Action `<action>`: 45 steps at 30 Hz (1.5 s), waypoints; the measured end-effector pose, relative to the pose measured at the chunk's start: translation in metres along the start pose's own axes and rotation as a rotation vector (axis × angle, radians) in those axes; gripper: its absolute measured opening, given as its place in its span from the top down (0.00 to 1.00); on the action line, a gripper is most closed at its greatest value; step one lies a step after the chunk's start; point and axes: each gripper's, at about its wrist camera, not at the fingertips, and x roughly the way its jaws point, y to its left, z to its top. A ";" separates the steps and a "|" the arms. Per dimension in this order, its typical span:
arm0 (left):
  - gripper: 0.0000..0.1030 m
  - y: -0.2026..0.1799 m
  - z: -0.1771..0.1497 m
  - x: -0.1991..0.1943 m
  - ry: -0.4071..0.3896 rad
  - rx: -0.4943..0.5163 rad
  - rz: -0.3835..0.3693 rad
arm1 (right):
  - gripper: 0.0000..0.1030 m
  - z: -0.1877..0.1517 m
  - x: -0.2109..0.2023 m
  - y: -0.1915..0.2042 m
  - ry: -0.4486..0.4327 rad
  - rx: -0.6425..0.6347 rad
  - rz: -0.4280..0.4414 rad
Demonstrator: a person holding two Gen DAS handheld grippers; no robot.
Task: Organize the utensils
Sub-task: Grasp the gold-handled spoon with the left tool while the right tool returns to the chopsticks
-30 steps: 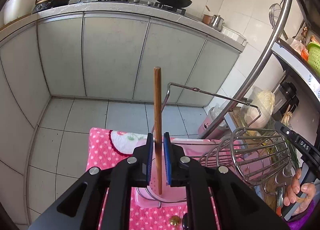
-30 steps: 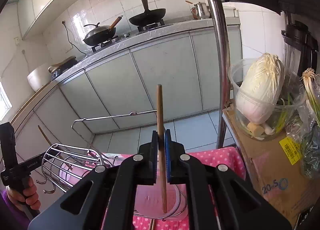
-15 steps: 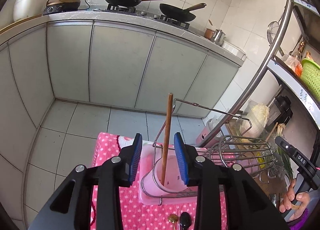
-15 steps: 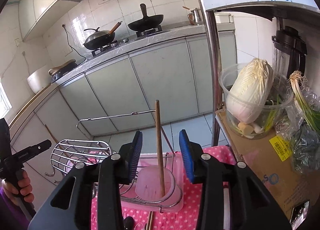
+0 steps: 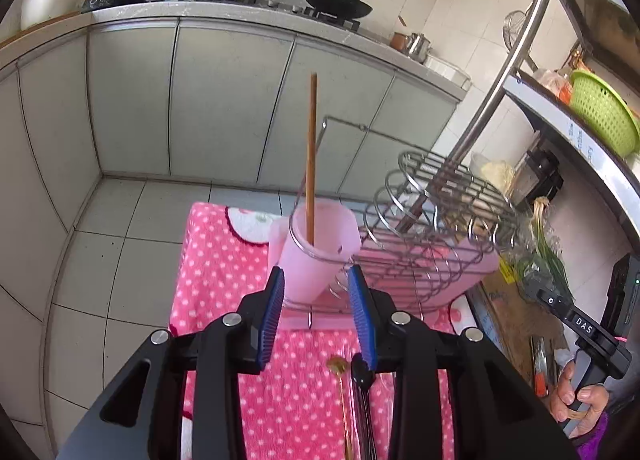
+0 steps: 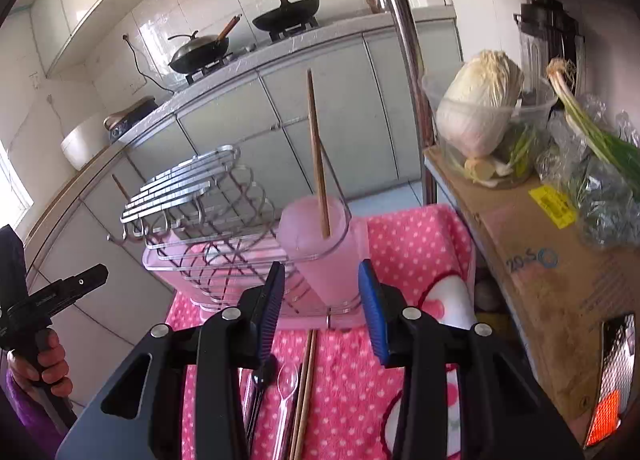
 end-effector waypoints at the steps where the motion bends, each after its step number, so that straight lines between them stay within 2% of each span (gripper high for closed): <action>1: 0.69 -0.003 -0.008 0.004 0.019 0.005 -0.004 | 0.62 -0.008 0.004 -0.001 0.021 0.003 0.002; 9: 0.69 -0.020 -0.063 0.065 0.220 0.014 -0.017 | 0.62 -0.059 0.037 -0.012 0.175 0.058 0.035; 14: 0.69 -0.033 -0.086 0.114 0.352 0.031 0.016 | 0.63 -0.075 0.052 -0.017 0.224 0.080 0.053; 20: 0.77 -0.035 -0.103 0.156 0.464 0.018 0.074 | 0.75 -0.080 0.067 -0.023 0.274 0.100 0.072; 22: 0.83 -0.034 -0.107 0.164 0.481 0.009 0.068 | 0.78 -0.081 0.073 -0.025 0.292 0.106 0.085; 26: 0.86 -0.036 -0.110 0.168 0.460 0.022 0.075 | 0.81 -0.083 0.084 -0.024 0.319 0.115 0.098; 27: 0.98 -0.034 -0.109 0.168 0.454 0.020 0.069 | 0.81 -0.083 0.087 -0.023 0.324 0.116 0.098; 35: 0.97 -0.010 -0.106 0.140 0.396 -0.027 0.055 | 0.87 -0.086 0.122 -0.009 0.412 0.099 0.081; 45: 0.97 0.023 -0.105 0.110 0.353 -0.048 0.001 | 0.87 -0.091 0.169 0.020 0.499 -0.005 -0.072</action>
